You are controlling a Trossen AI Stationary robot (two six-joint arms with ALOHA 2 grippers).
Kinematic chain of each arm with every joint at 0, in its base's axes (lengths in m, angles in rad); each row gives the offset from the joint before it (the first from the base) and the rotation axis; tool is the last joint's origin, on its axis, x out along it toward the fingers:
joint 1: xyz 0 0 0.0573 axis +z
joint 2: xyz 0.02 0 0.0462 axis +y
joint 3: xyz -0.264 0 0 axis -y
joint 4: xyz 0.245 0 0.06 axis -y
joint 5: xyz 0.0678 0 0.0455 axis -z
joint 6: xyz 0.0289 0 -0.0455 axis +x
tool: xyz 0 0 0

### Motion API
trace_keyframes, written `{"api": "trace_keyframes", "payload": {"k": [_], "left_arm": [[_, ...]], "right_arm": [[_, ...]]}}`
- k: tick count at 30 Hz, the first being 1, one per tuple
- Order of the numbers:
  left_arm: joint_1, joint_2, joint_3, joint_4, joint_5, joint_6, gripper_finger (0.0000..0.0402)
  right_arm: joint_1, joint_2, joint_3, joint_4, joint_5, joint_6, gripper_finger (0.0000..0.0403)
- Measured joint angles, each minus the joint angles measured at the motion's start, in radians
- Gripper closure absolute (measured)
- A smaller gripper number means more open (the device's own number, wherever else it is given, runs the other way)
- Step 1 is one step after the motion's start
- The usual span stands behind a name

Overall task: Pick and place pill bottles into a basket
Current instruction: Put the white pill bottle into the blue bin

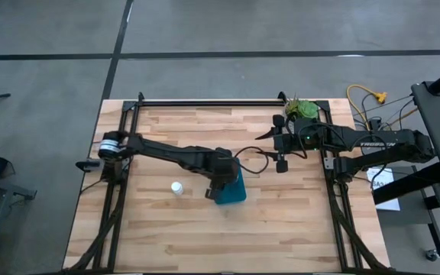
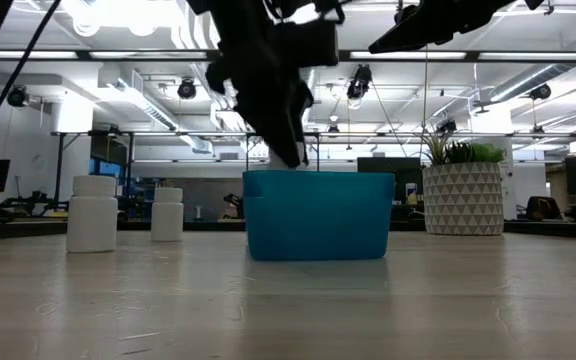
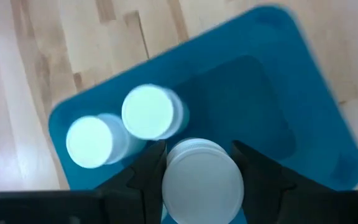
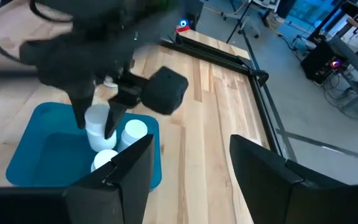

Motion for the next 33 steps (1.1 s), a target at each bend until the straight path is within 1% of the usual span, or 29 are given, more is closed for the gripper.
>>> {"api": "trace_keyframes", "payload": {"k": [6, 19, 26, 31, 33], "left_arm": [[0.011, 0.041, -0.001, -0.006, 0.005, 0.0, 0.0262], [0.02, 0.044, -0.003, 0.016, 0.018, 0.0, 0.0262], [0.023, 0.044, -0.051, 0.023, 0.018, -0.02, 0.0262], [0.023, 0.041, -0.089, 0.066, 0.018, -0.027, 0.0261], [0.023, 0.041, -0.093, 0.086, 0.018, -0.027, 0.0255]], "right_arm": [[0.0, 0.0, 0.0, 0.0, 0.0, 0.0, 0.02], [0.0, 0.0, -0.004, 0.0, -0.001, 0.0, 0.02], [0.0, 0.0, -0.004, 0.0, -0.001, 0.0, 0.02], [-0.001, 0.0, -0.004, 0.002, -0.001, 0.0, 0.02], [-0.001, 0.0, -0.004, 0.003, -0.001, 0.0, 0.02]]}}
